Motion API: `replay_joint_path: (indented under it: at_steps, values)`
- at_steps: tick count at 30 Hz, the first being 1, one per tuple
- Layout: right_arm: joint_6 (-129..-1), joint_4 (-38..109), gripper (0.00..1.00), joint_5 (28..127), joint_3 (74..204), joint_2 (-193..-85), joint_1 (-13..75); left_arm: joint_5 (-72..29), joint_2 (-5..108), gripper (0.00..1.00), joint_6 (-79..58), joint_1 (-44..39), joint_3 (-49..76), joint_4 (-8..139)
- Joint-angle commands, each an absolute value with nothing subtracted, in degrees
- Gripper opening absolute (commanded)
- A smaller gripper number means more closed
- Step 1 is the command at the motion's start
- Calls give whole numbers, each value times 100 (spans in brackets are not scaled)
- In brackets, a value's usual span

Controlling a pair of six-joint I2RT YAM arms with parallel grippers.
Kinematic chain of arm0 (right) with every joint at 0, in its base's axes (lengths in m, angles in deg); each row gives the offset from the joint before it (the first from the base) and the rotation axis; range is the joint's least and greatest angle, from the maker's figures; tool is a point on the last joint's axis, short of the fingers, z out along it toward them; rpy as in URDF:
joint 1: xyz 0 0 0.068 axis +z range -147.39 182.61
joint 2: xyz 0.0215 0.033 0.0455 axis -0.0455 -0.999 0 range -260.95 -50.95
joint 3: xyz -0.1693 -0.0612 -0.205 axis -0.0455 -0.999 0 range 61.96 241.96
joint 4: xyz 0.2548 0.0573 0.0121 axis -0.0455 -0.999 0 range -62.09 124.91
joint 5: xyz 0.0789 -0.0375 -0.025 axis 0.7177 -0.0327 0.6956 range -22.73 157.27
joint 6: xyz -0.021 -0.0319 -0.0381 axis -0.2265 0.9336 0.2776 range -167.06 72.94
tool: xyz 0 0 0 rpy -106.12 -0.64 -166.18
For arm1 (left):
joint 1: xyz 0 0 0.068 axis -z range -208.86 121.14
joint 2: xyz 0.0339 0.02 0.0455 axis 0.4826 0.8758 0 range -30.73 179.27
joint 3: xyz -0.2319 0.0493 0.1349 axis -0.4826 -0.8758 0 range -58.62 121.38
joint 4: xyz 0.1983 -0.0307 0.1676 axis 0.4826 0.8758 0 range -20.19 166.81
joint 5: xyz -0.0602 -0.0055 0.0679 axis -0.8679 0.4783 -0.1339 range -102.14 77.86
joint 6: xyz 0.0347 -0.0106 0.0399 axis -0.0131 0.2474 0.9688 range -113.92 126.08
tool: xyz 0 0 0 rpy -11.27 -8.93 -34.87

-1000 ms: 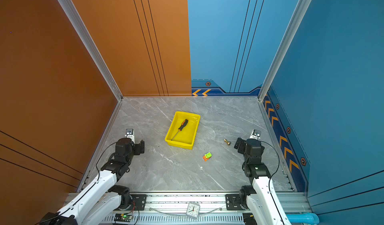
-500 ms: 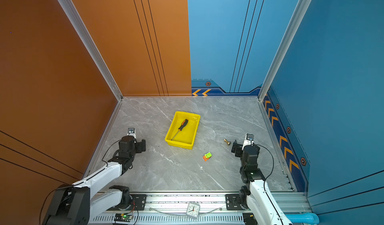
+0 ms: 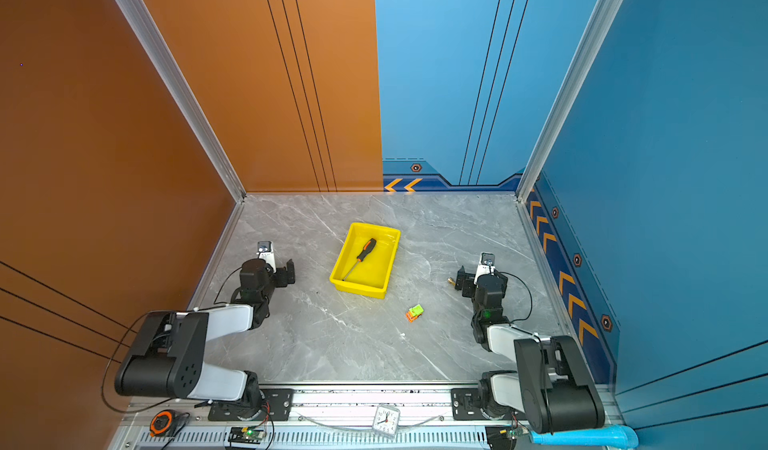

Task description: Put the screwdriver in the bin

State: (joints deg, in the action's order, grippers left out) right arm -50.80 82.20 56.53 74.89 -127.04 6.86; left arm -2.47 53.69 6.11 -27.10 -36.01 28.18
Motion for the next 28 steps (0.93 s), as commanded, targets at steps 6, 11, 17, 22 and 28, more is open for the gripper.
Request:
replay_joint_path:
  at_steps: [6,11,17,22,28]
  values:
    - [-4890,9927,100,5194,7585,-13694,777,-586,5808,98,608,-2797,-3616,1948]
    - [-5072,9280,100,4449,8119,-14004,849,-550,5831,98,622,-2781,-3607,1944]
    - [-5242,8951,100,4605,8193,-13955,687,-225,5864,98,616,-2703,-3689,1723]
    - [-5207,9056,100,4591,8168,-13986,709,-247,5882,98,672,-2666,-3669,1725]
    - [-5206,9028,100,4586,8184,-13971,709,-274,5871,98,664,-2675,-3680,1724]
